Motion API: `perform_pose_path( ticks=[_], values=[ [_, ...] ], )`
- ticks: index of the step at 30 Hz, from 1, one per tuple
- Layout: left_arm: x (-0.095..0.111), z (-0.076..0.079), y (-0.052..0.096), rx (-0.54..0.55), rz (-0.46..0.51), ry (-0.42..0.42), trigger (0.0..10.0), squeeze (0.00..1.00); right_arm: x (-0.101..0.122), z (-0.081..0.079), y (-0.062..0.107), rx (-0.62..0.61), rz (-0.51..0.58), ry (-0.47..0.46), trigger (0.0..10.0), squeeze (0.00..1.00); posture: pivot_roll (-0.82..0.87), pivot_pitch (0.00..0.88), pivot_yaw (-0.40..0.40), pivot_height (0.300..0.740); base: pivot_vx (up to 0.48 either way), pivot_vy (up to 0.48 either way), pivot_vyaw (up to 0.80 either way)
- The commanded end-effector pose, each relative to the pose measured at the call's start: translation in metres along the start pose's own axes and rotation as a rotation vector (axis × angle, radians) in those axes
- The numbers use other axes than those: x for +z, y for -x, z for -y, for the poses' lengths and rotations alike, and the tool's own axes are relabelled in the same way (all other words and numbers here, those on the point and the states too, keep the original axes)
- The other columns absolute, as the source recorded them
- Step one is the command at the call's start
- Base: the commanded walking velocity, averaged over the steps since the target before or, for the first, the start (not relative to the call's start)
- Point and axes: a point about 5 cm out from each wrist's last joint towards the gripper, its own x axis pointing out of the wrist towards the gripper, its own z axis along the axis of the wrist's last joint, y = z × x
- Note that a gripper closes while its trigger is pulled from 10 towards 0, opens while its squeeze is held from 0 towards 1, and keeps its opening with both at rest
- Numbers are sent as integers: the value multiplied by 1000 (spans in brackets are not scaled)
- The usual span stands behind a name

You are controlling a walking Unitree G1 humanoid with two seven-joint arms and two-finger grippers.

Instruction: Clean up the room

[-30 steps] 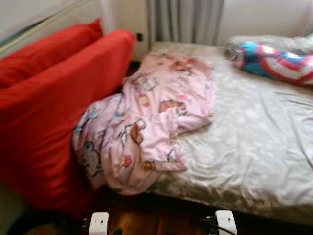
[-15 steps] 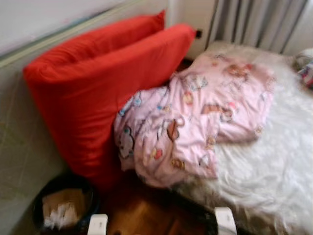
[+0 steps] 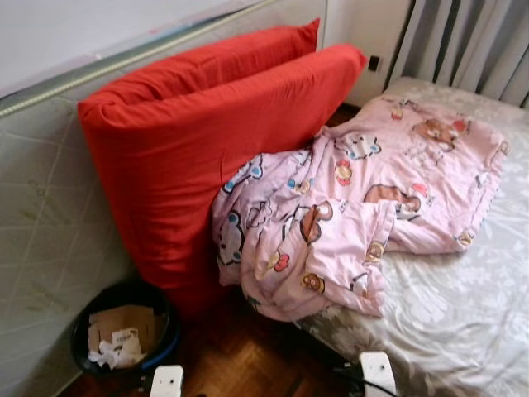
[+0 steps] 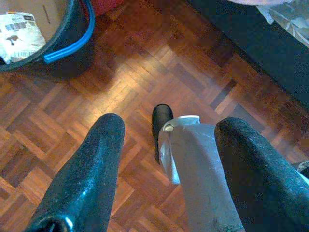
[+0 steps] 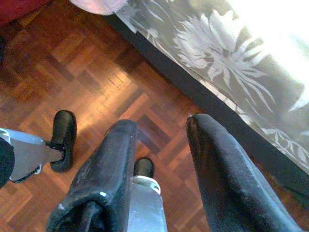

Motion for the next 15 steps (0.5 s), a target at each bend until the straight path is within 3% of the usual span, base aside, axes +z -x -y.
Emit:
perform_pose_path(
  ticks=[1, 15],
  values=[
    [-6, -3, 2, 8, -27, 1, 10000, 0, 2, 0, 0, -1, 9, -2, 10000, 0, 124, 60, 12, 740, 0, 0, 0],
    [-6, -2, 2, 6, -25, 4, 10000, 0, 5, 0, -1, -8, 31, -15, 10000, 0, 124, 62, 9, 740, 0, 0, 0]
  ],
)
